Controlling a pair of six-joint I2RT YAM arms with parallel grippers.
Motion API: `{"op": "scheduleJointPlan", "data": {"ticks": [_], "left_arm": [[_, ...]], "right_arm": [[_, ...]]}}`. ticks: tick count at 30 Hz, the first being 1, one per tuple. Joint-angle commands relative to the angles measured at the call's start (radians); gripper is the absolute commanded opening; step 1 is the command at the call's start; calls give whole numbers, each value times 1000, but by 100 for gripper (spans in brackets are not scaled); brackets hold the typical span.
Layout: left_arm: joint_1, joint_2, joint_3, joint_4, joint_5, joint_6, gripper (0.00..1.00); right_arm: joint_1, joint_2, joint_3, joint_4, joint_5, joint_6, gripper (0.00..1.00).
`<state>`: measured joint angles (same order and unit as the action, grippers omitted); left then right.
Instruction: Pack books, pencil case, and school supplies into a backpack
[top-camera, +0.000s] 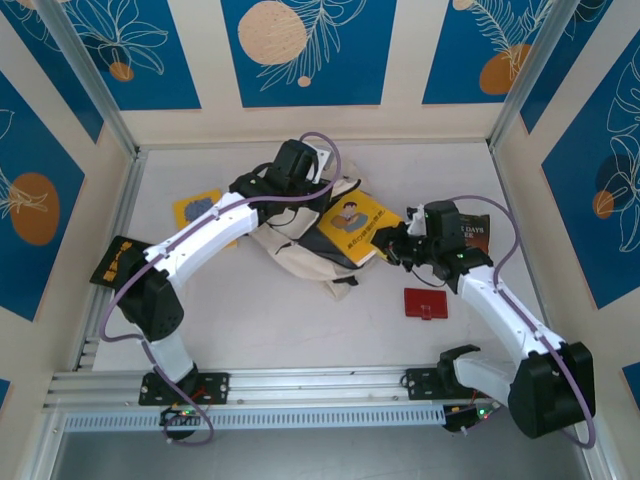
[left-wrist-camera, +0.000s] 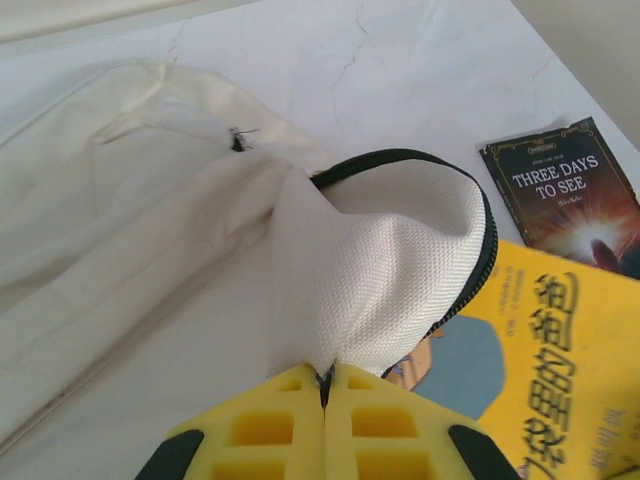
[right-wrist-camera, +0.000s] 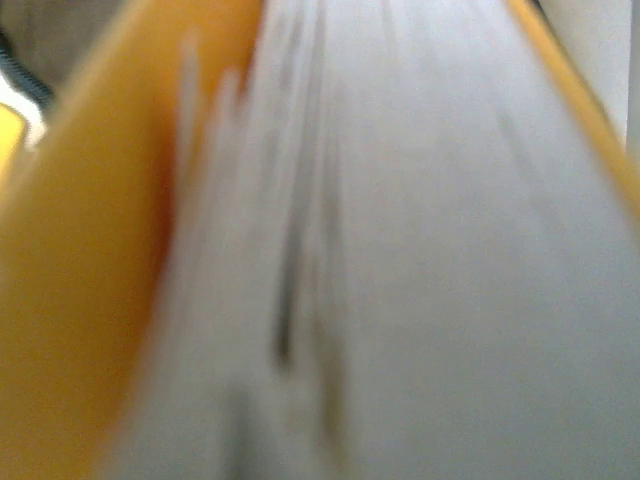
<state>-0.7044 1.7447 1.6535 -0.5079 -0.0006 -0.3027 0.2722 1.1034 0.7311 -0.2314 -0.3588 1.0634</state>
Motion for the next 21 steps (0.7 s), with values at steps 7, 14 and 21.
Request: {"op": "scheduleJointPlan", "data": {"ticks": [7, 14, 21], "left_arm": [[-4, -33, -7, 98, 55, -18, 0], [-4, -45, -29, 106, 94, -11, 0], [-4, -48, 23, 100, 175, -41, 0]], "right_arm": [[49, 39, 1, 145, 15, 152, 4], [48, 112, 28, 311, -13, 136, 4], [65, 310, 78, 541, 28, 149, 4]]}}
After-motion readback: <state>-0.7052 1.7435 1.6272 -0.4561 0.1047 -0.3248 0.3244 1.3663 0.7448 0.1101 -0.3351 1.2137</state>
